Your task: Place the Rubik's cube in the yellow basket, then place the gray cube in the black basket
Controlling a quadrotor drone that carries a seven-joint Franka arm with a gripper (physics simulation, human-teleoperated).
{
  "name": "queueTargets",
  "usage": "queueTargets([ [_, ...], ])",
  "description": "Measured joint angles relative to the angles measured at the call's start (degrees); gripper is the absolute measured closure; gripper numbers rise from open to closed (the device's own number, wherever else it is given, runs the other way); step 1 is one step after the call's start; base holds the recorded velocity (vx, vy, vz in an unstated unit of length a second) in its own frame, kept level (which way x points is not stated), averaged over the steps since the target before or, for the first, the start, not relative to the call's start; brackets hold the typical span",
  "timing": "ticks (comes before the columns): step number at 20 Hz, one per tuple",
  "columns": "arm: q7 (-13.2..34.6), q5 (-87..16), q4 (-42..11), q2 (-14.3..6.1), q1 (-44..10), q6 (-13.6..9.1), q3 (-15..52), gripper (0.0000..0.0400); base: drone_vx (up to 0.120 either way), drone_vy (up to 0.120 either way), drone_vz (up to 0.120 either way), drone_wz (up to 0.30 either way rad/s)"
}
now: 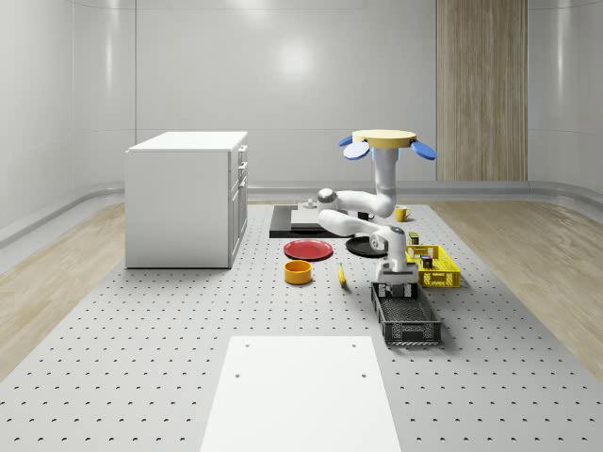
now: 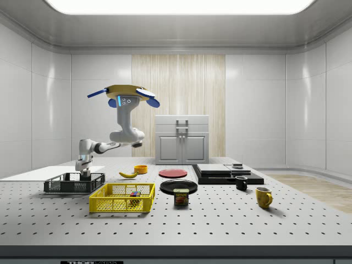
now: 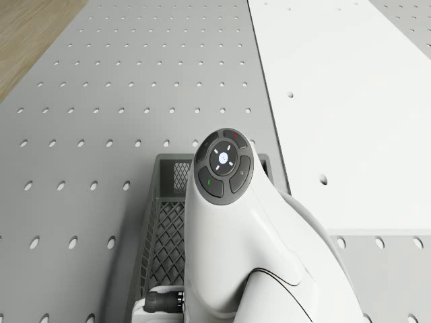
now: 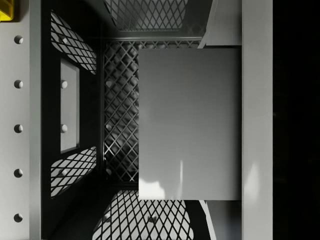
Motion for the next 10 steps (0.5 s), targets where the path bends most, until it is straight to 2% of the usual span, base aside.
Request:
queueTargets([
  [10, 0.5, -5.6, 2.4, 1.4, -1.8, 1.9, -5.8, 0.015, 0.0, 0.0, 0.0, 0.0],
])
